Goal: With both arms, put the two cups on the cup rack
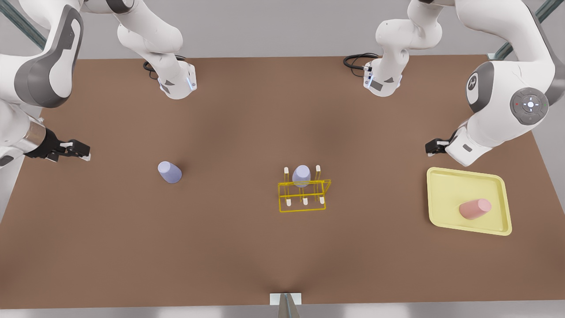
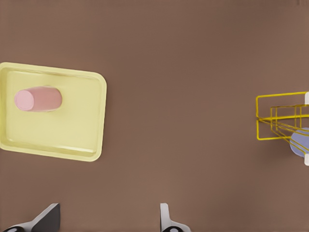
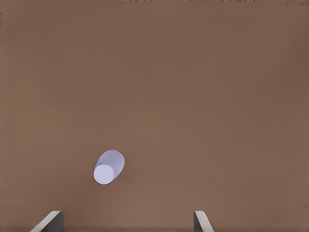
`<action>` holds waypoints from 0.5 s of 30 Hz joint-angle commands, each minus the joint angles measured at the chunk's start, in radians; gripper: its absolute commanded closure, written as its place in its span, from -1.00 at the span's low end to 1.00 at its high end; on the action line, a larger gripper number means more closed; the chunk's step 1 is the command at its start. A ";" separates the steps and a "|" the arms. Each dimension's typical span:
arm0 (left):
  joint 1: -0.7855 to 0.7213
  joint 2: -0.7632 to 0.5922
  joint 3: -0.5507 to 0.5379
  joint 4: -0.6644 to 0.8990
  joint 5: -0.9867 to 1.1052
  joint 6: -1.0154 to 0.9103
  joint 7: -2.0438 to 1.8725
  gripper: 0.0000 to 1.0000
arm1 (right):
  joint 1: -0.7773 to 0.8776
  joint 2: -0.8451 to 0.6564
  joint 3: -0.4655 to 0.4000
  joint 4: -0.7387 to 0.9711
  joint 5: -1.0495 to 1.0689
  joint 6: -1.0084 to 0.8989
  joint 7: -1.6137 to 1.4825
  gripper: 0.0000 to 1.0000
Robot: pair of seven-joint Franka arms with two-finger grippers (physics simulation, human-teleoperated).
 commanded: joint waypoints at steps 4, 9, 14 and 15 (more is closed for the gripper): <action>0.077 0.089 0.016 0.039 -0.007 0.046 0.008 -1.00 | 0.015 0.000 0.008 -0.055 -0.053 0.012 -0.039 -1.00; 0.370 0.364 0.016 0.074 -0.050 0.431 0.536 -1.00 | 0.047 -0.090 0.009 -0.445 -0.047 0.394 -0.021 -1.00; 0.448 0.464 0.015 0.085 -0.050 0.571 0.752 -1.00 | 0.035 -0.112 0.002 -0.635 -0.030 0.644 -0.021 -1.00; 0.450 0.473 0.015 0.085 -0.051 0.606 0.754 -1.00 | 0.038 -0.112 0.003 -0.644 -0.030 0.649 -0.021 -1.00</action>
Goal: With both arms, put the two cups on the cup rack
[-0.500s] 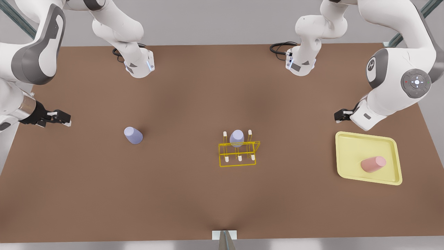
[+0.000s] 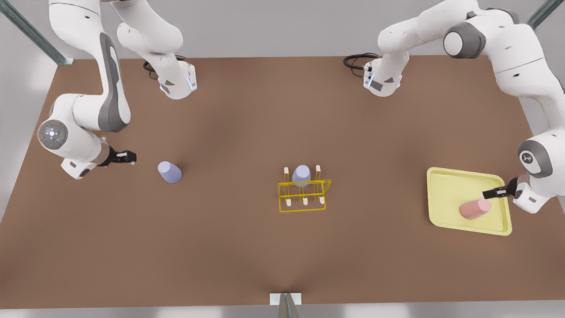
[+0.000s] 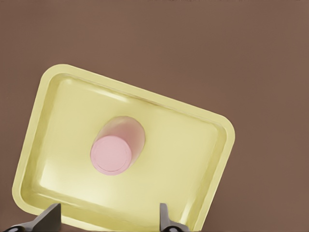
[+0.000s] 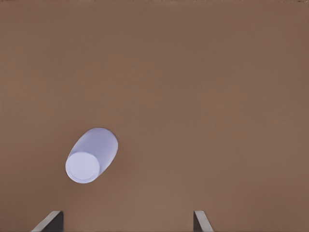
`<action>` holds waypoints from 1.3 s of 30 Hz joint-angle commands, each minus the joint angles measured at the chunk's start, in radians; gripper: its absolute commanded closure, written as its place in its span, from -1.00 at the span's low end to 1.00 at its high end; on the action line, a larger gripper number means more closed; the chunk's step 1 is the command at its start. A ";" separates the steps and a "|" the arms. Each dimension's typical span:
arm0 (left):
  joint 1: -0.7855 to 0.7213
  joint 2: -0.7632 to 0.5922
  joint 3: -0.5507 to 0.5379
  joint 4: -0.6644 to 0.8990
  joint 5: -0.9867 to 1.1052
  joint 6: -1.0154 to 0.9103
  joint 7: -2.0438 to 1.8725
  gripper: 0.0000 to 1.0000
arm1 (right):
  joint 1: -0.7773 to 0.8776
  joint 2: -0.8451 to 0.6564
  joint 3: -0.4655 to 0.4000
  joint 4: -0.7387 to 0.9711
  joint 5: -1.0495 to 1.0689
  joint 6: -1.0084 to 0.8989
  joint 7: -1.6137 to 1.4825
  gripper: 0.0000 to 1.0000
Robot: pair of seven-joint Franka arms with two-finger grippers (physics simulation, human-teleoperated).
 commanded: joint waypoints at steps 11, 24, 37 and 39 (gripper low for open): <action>0.004 0.120 0.001 -0.024 -0.003 0.250 0.464 -1.00 | 0.051 0.042 0.005 -0.144 0.066 0.322 -0.010 -1.00; 0.011 0.177 0.001 -0.023 0.000 0.252 0.461 -1.00 | 0.124 0.065 0.008 -0.300 0.079 0.477 -0.005 -1.00; 0.018 0.169 0.005 -0.024 -0.002 0.264 0.441 -0.50 | 0.124 0.123 0.007 -0.371 0.078 0.576 -0.008 -1.00; 0.013 0.103 0.005 -0.031 -0.002 0.146 0.392 -0.53 | 0.124 0.139 0.007 -0.371 0.078 0.579 -0.007 -1.00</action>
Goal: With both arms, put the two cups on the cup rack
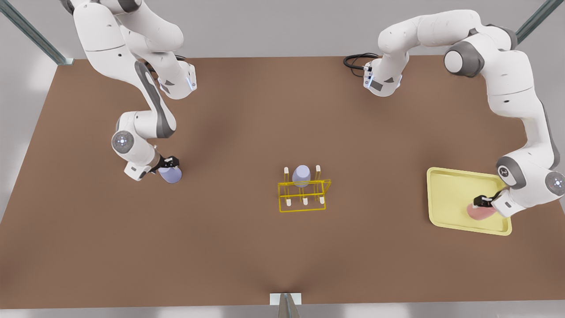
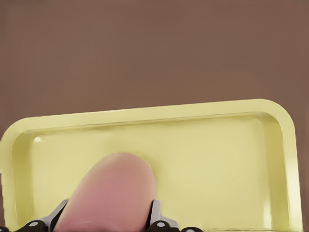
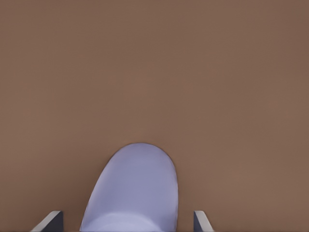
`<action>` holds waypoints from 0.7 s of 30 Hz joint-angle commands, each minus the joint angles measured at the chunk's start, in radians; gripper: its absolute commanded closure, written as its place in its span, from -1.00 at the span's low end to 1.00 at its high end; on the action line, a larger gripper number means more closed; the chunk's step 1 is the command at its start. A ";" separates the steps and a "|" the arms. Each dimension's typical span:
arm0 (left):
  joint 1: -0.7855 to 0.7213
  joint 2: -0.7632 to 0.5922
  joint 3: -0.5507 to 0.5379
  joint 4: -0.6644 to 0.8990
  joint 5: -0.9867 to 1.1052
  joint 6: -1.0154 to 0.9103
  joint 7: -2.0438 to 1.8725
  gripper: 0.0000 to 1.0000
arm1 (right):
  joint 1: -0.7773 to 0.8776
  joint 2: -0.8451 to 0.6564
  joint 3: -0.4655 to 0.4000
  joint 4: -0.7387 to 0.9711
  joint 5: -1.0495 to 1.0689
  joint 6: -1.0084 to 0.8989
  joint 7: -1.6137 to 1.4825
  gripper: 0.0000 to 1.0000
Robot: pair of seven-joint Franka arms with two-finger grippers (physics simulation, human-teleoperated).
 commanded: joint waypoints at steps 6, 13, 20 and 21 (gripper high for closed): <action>-0.272 -0.191 -0.092 0.024 -0.055 -0.472 -0.688 -0.55 | -0.002 0.045 0.000 -0.012 0.002 0.081 -0.008 -1.00; -0.394 0.013 -0.396 0.325 -0.058 -0.296 -1.216 -0.56 | -0.002 0.045 0.000 -0.055 0.002 0.155 -0.009 -1.00; -0.506 0.067 -0.394 0.409 -0.101 -0.259 -1.286 -0.56 | -0.002 0.059 0.002 -0.059 0.002 0.172 -0.009 -1.00; -0.509 0.072 -0.394 0.409 -0.101 -0.254 -1.286 -0.56 | -0.002 0.059 0.000 -0.058 0.002 0.172 -0.009 -1.00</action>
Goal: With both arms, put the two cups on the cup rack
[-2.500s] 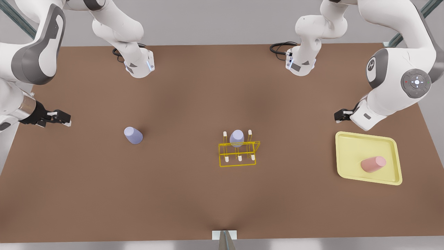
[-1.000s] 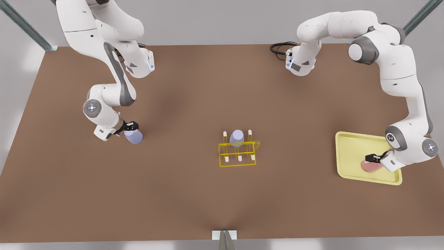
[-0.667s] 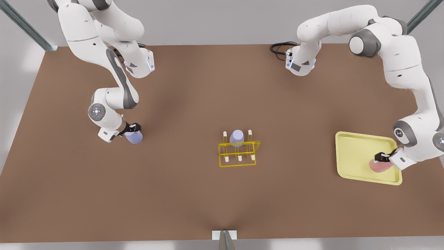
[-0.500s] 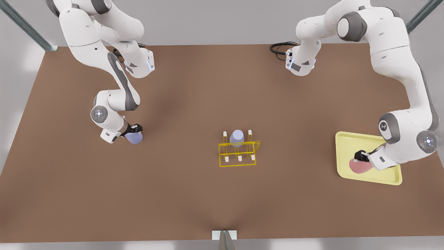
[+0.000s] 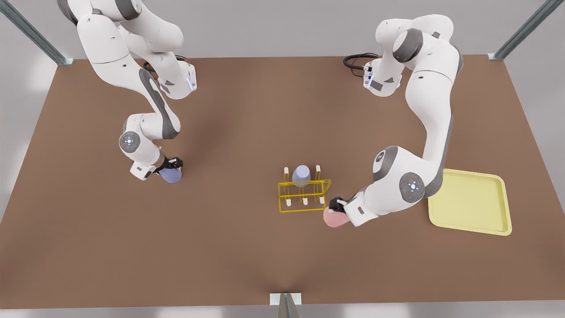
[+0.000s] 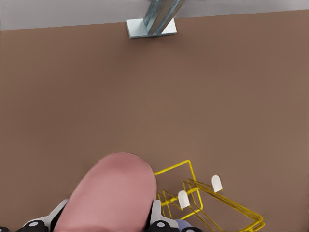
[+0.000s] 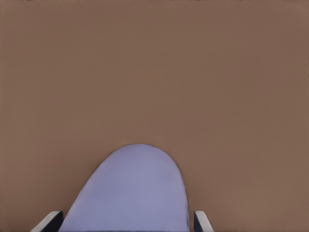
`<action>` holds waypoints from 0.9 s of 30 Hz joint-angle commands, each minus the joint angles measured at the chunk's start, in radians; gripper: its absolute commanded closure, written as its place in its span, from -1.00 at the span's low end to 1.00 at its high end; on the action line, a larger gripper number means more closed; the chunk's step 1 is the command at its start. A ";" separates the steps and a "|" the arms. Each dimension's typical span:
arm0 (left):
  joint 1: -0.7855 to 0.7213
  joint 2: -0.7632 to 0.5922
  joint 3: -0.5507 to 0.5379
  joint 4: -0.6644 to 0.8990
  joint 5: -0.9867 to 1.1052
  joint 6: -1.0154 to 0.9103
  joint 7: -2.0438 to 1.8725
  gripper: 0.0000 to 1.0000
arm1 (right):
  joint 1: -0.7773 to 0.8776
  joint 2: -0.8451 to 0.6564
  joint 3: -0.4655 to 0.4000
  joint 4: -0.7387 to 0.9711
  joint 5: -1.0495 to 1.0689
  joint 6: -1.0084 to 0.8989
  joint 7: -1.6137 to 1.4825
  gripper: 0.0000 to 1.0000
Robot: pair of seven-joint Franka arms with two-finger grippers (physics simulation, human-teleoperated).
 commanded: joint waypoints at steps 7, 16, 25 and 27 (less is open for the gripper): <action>-0.030 0.011 -0.003 0.000 -0.027 -0.088 -0.502 -0.57 | 0.001 -0.009 0.001 0.002 0.001 0.007 -0.009 -0.71; -0.071 0.031 0.020 -0.003 -0.004 -0.068 -0.503 -0.58 | 0.004 -0.033 0.004 0.086 -0.007 -0.082 -0.024 -0.72; -0.076 0.045 0.023 -0.003 0.025 -0.066 -0.503 -1.00 | 0.007 -0.048 0.173 0.233 0.056 -0.106 -0.023 -0.72; -0.079 0.051 0.022 -0.001 0.017 -0.065 -0.505 -1.00 | 0.024 -0.039 0.197 0.261 0.108 -0.106 -0.023 -0.72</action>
